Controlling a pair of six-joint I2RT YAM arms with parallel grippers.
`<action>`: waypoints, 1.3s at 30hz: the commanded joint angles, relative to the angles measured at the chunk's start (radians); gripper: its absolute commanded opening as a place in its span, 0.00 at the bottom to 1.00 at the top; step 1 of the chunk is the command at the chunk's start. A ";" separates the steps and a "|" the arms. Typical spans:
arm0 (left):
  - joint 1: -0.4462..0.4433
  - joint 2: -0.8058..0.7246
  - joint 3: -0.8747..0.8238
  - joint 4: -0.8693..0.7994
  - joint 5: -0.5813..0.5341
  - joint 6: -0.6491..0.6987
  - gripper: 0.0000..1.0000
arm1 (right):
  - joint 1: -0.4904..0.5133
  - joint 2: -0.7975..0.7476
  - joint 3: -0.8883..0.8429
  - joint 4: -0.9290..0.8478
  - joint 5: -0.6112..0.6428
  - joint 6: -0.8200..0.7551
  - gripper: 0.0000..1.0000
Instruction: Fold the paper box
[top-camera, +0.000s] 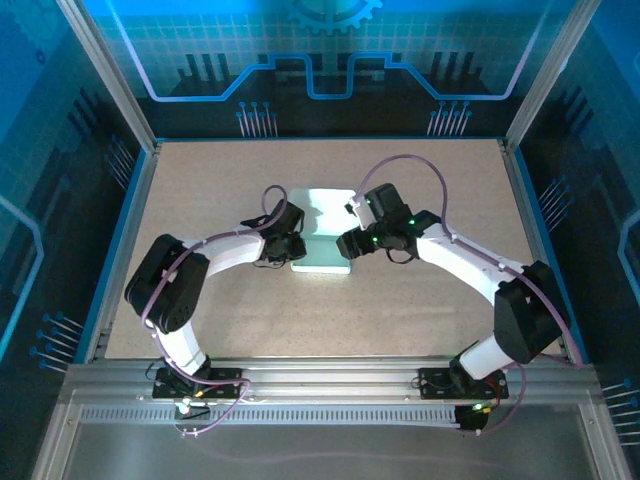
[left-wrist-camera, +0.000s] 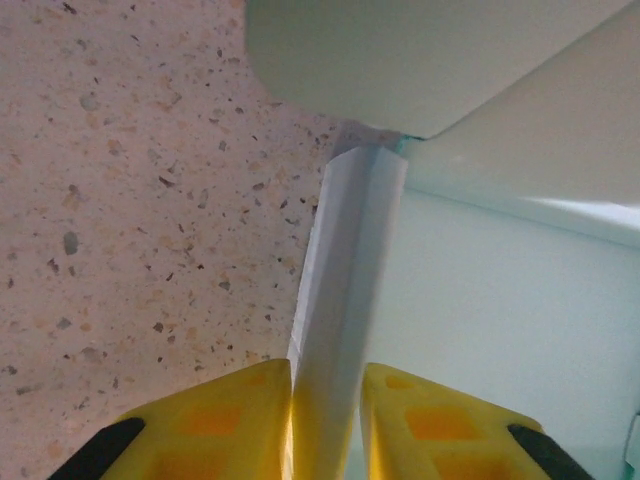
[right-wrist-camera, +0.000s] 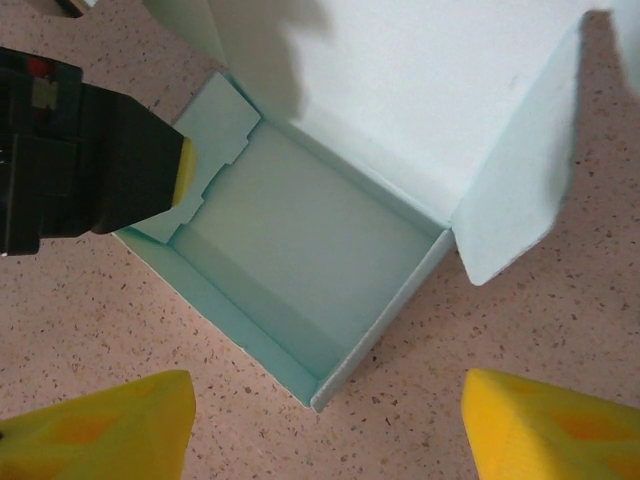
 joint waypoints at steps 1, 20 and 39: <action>0.007 0.021 0.034 -0.031 -0.015 0.027 0.24 | 0.014 0.012 0.010 0.025 -0.008 0.009 0.72; -0.076 0.158 0.231 -0.336 -0.322 0.165 0.09 | 0.013 0.010 -0.039 0.058 0.021 0.032 0.72; -0.111 0.229 0.268 -0.451 -0.492 0.168 0.12 | -0.023 -0.016 -0.077 0.088 -0.007 0.054 0.71</action>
